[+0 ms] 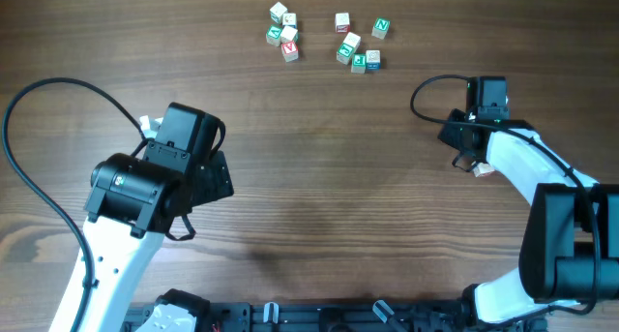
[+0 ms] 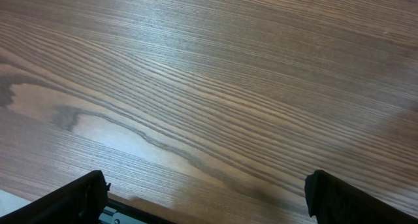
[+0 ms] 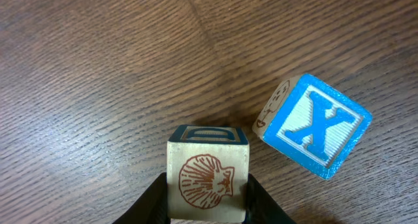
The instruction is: Form a circle
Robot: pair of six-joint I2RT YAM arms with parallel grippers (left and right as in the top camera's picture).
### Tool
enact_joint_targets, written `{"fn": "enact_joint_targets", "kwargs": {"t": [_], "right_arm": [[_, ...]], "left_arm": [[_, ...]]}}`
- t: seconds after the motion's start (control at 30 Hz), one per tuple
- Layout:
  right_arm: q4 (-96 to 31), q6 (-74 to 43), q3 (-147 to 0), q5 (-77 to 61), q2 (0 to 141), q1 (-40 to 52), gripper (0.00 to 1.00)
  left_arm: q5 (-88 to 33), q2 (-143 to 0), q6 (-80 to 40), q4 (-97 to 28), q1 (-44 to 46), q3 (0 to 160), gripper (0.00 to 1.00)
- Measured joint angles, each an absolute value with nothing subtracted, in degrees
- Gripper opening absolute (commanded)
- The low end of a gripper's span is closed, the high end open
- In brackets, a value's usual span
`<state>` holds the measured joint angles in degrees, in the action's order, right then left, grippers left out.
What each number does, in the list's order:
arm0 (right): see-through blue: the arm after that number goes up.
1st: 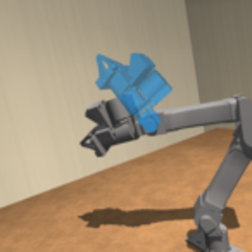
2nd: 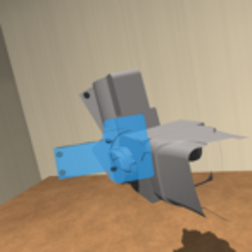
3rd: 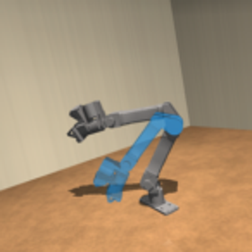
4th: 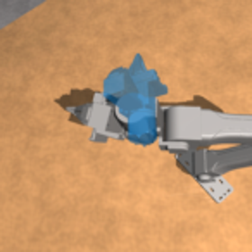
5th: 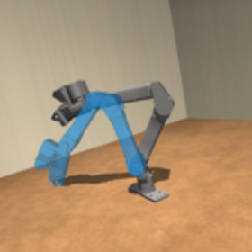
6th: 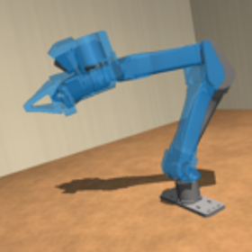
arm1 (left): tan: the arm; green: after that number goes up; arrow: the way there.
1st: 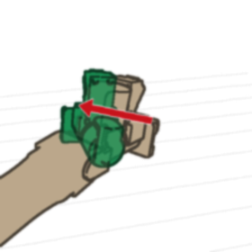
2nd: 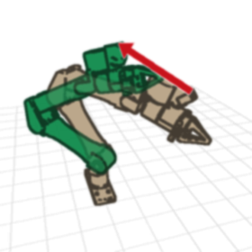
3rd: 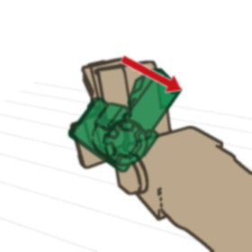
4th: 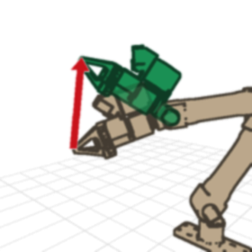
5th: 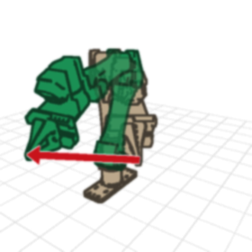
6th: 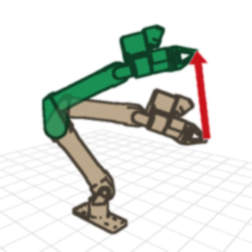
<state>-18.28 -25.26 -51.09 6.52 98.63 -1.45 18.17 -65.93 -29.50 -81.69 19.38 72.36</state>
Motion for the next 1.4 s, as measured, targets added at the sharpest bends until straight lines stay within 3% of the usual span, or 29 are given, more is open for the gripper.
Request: {"fn": "enact_joint_targets", "kwargs": {"t": [0.33, 0.8, 1.0, 1.07, 1.2, 1.4], "right_arm": [[-17.54, -25.26, -51.09, 7.42, 99.44, -1.45, 0.22], [-17.23, -25.23, -51.09, 7.64, 99.63, -1.45, 0.37], [-17.28, -25.23, -51.09, 7.79, 100.29, -1.45, 0.38], [-17.28, -25.23, -51.09, 7.81, 100.29, -1.45, 0.43], [-17.26, -25.04, -51.09, 7.99, 100.29, -1.45, 0.72], [-17.23, -24.58, -51.09, 8.01, 100.29, -1.45, 0.75]], "left_arm": [[18.17, -65.93, -29.50, -81.69, 19.38, 72.36, 1.00], [18.17, -65.93, -29.50, -81.69, 19.38, 72.36, 1.00], [18.17, -65.93, -29.50, -81.69, 19.38, 72.36, 1.00], [18.17, -65.93, -29.50, -81.69, 19.38, 72.36, 1.00], [18.17, -65.93, -29.50, -81.69, 19.38, 72.36, 1.00], [18.17, -65.93, -29.50, -81.69, 19.38, 72.36, 1.00]]}}
